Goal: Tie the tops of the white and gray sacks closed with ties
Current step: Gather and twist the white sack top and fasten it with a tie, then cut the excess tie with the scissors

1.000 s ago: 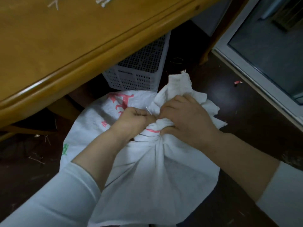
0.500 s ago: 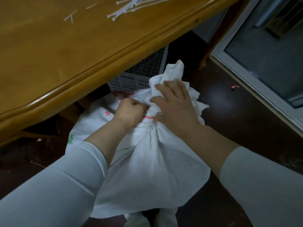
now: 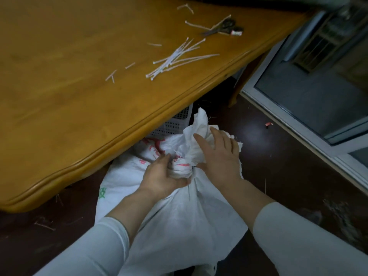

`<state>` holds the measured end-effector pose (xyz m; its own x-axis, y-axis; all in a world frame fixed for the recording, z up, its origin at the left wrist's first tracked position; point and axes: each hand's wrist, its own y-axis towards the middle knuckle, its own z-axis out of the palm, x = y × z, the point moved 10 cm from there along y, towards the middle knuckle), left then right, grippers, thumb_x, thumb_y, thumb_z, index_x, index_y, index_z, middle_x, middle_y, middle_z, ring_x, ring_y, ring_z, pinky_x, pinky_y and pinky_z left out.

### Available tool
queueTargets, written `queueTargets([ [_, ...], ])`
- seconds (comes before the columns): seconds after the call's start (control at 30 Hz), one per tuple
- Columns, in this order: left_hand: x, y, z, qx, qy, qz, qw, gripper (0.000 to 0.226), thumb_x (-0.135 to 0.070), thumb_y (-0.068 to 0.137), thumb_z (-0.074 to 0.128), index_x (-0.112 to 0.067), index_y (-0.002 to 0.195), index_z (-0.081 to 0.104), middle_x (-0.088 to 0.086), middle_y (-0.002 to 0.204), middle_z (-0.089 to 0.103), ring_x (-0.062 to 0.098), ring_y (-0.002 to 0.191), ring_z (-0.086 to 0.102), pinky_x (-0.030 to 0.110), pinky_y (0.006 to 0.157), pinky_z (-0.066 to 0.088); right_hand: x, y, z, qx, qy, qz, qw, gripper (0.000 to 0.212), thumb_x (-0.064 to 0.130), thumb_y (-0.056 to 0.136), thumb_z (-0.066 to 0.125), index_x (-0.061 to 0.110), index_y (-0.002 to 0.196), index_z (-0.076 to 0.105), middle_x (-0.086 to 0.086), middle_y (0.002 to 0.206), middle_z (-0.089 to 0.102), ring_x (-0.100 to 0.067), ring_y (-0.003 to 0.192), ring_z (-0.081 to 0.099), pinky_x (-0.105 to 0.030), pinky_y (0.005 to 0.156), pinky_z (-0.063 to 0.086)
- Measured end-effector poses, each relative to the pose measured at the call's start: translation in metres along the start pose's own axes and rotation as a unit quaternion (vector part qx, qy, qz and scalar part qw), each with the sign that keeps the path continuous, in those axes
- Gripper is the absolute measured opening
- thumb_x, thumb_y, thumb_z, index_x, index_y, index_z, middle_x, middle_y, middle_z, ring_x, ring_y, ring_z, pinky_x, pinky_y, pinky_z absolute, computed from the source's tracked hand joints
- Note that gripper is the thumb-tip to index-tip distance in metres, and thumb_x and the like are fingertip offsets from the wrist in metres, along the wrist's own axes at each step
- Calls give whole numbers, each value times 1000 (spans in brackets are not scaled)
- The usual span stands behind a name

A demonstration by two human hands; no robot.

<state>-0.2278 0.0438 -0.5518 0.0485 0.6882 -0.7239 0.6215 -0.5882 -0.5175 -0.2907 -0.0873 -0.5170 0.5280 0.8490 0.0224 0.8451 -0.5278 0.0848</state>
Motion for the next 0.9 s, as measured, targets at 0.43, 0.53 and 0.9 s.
queueTargets([
  [0.43, -106, 1, -76, -136, -17, 102, 985, 30, -18, 82, 61, -17, 112, 62, 1, 95, 63, 15, 85, 58, 25, 77, 47, -5, 58, -74, -46, 99, -15, 994, 51, 13, 65, 78, 14, 114, 63, -15, 116, 63, -35, 102, 63, -47, 89, 47],
  [0.53, -138, 19, -96, -174, 12, 109, 979, 37, -14, 84, 58, -14, 121, 60, 6, 109, 67, 22, 95, 63, 31, 81, 52, -16, 107, -94, -21, 103, -19, 994, 35, 14, 92, 50, 17, 127, 51, -5, 132, 52, -27, 121, 48, -39, 99, 35],
  [0.9, -206, 126, -122, -211, 151, 53, 964, 60, -33, 80, 66, -21, 135, 46, 6, 141, 46, 26, 130, 40, 35, 107, 34, -123, 285, -108, -1, 197, 98, 976, 32, 13, 98, 39, 14, 125, 56, -9, 124, 58, -26, 114, 53, -35, 89, 44],
])
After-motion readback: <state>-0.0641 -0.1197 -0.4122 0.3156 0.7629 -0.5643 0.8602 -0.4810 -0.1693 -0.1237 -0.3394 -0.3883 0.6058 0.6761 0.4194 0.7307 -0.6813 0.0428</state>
